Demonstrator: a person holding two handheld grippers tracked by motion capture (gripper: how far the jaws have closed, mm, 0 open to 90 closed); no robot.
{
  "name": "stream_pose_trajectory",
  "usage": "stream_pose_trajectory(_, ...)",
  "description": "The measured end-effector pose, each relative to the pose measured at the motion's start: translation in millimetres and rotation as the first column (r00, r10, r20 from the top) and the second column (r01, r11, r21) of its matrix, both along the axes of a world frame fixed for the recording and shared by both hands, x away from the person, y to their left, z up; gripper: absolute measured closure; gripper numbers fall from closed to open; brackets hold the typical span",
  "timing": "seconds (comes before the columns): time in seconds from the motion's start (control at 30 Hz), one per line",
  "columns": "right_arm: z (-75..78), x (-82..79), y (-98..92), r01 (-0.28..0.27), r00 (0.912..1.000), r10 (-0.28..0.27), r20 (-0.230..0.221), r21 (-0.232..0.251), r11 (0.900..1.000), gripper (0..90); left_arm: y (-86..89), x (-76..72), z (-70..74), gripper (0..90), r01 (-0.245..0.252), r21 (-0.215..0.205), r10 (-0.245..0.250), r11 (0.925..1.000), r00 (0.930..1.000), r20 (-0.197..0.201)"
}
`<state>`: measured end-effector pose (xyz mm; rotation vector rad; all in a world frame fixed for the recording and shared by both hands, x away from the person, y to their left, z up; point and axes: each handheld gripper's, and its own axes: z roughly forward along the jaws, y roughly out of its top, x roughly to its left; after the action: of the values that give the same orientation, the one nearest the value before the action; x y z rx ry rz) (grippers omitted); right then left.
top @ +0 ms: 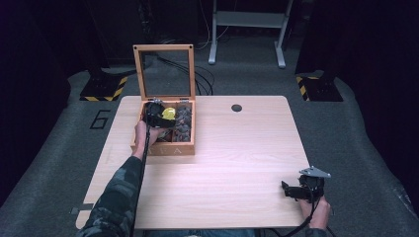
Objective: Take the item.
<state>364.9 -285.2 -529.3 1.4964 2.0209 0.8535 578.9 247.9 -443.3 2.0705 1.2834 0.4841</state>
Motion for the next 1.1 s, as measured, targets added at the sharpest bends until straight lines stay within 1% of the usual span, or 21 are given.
stream_pose_trajectory(0.03, 0.0, 0.0, 0.0, 0.0, 1.0, 0.0, 0.0, 0.0, 1.0, 1.2, 0.0, 0.0, 0.0, 35.4, 0.0, 0.0, 0.0, 1.0, 1.0, 0.0)
stream_pose_trajectory(0.07, -0.2, -0.1, -0.1, 0.001, 1.0, -0.001, 0.0, 0.004, 1.0, 1.3, 1.1, 0.9, -0.5, 36.6, -0.001, -0.013, 0.001, 0.9999, 1.0, -0.002)
stream_pose_trajectory(0.1, -0.2, -0.1, -0.1, 0.001, 1.0, -0.001, 0.0, 0.004, 1.0, 1.3, 1.1, 0.9, -0.5, 36.6, -0.001, -0.013, 0.001, 0.9999, 1.0, -0.002)
stream_pose_trajectory(0.13, -0.2, -0.1, 0.0, 0.0, 1.0, 0.0, 0.001, 0.003, 1.0, 1.3, 1.4, 1.1, -1.3, 36.8, -0.008, -0.027, 0.008, 0.9996, 1.0, -0.002)
stream_pose_trajectory(0.47, 0.0, -0.2, -0.4, 0.0, 1.0, 0.0, 0.003, -0.001, 1.0, 2.0, 2.2, 0.7, -0.5, 37.6, -0.001, -0.025, 0.001, 0.9997, 1.0, -0.006)
stream_pose_trajectory(0.57, 0.0, -0.1, -0.6, -0.003, 1.0, 0.003, 0.002, -0.003, 1.0, 1.9, 2.7, 0.2, 0.2, 37.6, -0.001, -0.028, 0.001, 0.9996, 1.0, -0.001)
stream_pose_trajectory(0.6, 0.0, -0.1, -0.5, -0.001, 1.0, 0.002, 0.004, -0.003, 1.0, 2.0, 2.4, -0.9, 1.7, 37.7, -0.009, -0.033, 0.01, 0.9994, 0.9999, 0.006)
stream_pose_trajectory(0.7, 0.0, 0.0, -0.7, -0.005, 1.0, 0.005, 0.005, -0.006, 1.0, 2.0, 3.0, -2.2, 3.7, 37.7, -0.003, -0.033, 0.004, 0.9994, 0.9999, 0.013)
stream_pose_trajectory(0.77, -0.1, -0.2, -0.2, -0.004, 1.0, 0.004, 0.006, -0.004, 1.0, 2.0, 3.4, -4.4, 7.7, 37.7, 0.006, -0.033, -0.005, 0.9994, 0.9997, 0.022)
stream_pose_trajectory(0.8, -0.1, -0.2, -0.2, -0.004, 1.0, 0.004, 0.006, -0.004, 1.0, 2.0, 2.5, -5.4, 8.5, 37.7, -0.001, -0.04, 0.002, 0.9992, 0.9995, 0.032)
stream_pose_trajectory(0.83, -0.1, -0.2, -0.2, -0.004, 1.0, 0.004, 0.006, -0.004, 1.0, 2.0, 2.5, -5.4, 8.5, 37.7, -0.001, -0.04, 0.002, 0.9992, 0.9995, 0.032)
stream_pose_trajectory(0.87, -0.1, -0.1, -0.3, -0.003, 1.0, 0.003, 0.006, -0.004, 1.0, 2.0, 2.6, -6.4, 10.4, 37.7, 0.006, -0.035, -0.005, 0.9994, 0.9994, 0.035)
stream_pose_trajectory(0.9, -0.1, -0.1, -0.3, -0.003, 1.0, 0.003, 0.006, -0.004, 1.0, 2.0, 2.0, -7.6, 11.5, 37.7, 0.005, -0.043, -0.003, 0.9991, 0.9993, 0.036)
stream_pose_trajectory(0.93, -0.1, -0.1, -0.3, -0.003, 1.0, 0.003, 0.006, -0.004, 1.0, 2.0, 2.5, -8.5, 12.9, 37.7, 0.015, -0.036, -0.013, 0.9992, 0.9991, 0.04)
stream_pose_trajectory(0.97, -0.1, -0.1, -0.6, -0.004, 1.0, 0.004, 0.006, -0.006, 1.0, 2.0, 1.9, -9.4, 14.1, 37.7, 0.01, -0.042, -0.008, 0.9991, 0.9989, 0.046)
stream_pose_trajectory(1.0, 0.0, -0.1, -0.7, -0.004, 1.0, 0.004, 0.005, -0.006, 1.0, 2.0, 2.9, -11.2, 17.0, 37.7, 0.023, -0.033, -0.022, 0.9992, 0.9986, 0.049)
stream_pose_trajectory(1.07, 0.0, 0.0, -0.7, -0.004, 1.0, 0.004, 0.004, -0.006, 1.0, 2.0, 2.3, -13.2, 18.6, 37.8, 0.018, -0.049, -0.015, 0.9986, 0.998, 0.061)
stream_pose_trajectory(1.1, 0.0, 0.0, -0.7, -0.004, 1.0, 0.004, 0.003, -0.005, 1.0, 2.0, 2.3, -13.2, 18.6, 37.7, 0.018, -0.049, -0.015, 0.9986, 0.998, 0.061)
